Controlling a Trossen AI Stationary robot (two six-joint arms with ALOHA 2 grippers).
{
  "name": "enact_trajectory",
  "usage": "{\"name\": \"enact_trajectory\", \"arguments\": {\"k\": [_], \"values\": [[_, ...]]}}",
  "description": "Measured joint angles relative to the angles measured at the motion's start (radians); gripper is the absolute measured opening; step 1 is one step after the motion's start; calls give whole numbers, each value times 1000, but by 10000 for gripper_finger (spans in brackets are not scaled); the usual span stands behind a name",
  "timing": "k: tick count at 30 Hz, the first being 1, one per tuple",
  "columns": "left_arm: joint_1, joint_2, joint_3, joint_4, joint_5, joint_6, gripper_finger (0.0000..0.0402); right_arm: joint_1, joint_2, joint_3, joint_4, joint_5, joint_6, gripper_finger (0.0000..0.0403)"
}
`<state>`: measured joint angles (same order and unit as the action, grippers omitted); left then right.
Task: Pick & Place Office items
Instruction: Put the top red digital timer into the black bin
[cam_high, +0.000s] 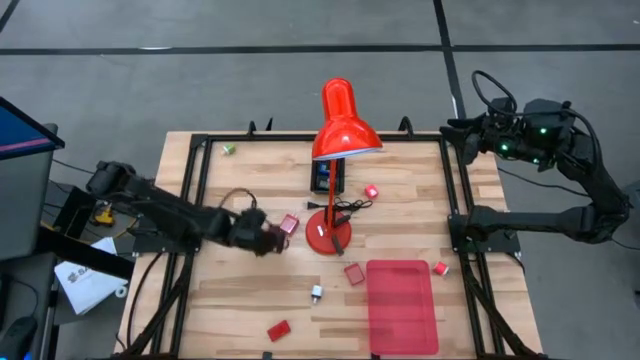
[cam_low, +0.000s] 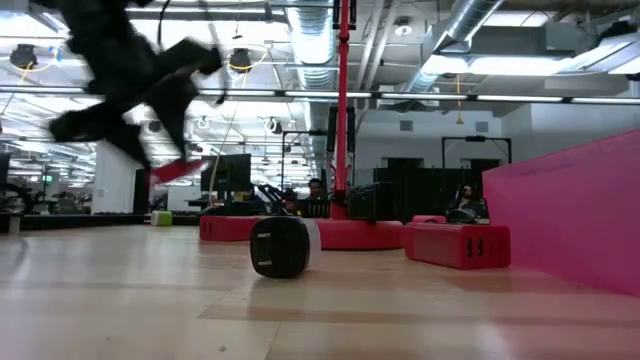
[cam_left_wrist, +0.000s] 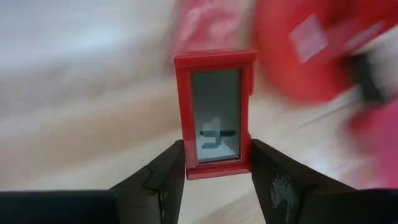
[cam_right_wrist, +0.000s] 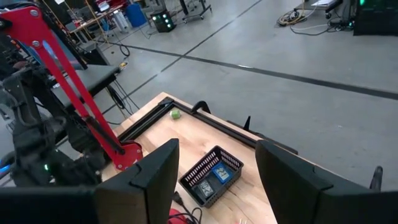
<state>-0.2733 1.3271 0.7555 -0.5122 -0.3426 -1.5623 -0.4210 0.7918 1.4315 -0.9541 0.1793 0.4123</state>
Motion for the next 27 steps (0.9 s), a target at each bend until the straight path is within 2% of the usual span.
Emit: {"name": "enact_trajectory", "arguments": {"k": [3,6,12,16,18,21,27], "values": [[101,-59,0,88,-57,129,154,0,0,0,0,4,8,207],[245,-77,0,214,-27,305,156,0,0,0,1,5,8,207],[528,31,1,451,211,586,156,0,-1,0,1,6,8,207],[662,140,1,637,363,657,156,0,-3,0,-1,19,8,207],[704,203,15,712,434,667,156,0,-8,0,-2,32,12,207],[726,291,72,733,512,712,155,0,-11,0,0,37,17,207],[729,411,220,705,536,818,155,0,-16,0,1,63,32,207]]}}
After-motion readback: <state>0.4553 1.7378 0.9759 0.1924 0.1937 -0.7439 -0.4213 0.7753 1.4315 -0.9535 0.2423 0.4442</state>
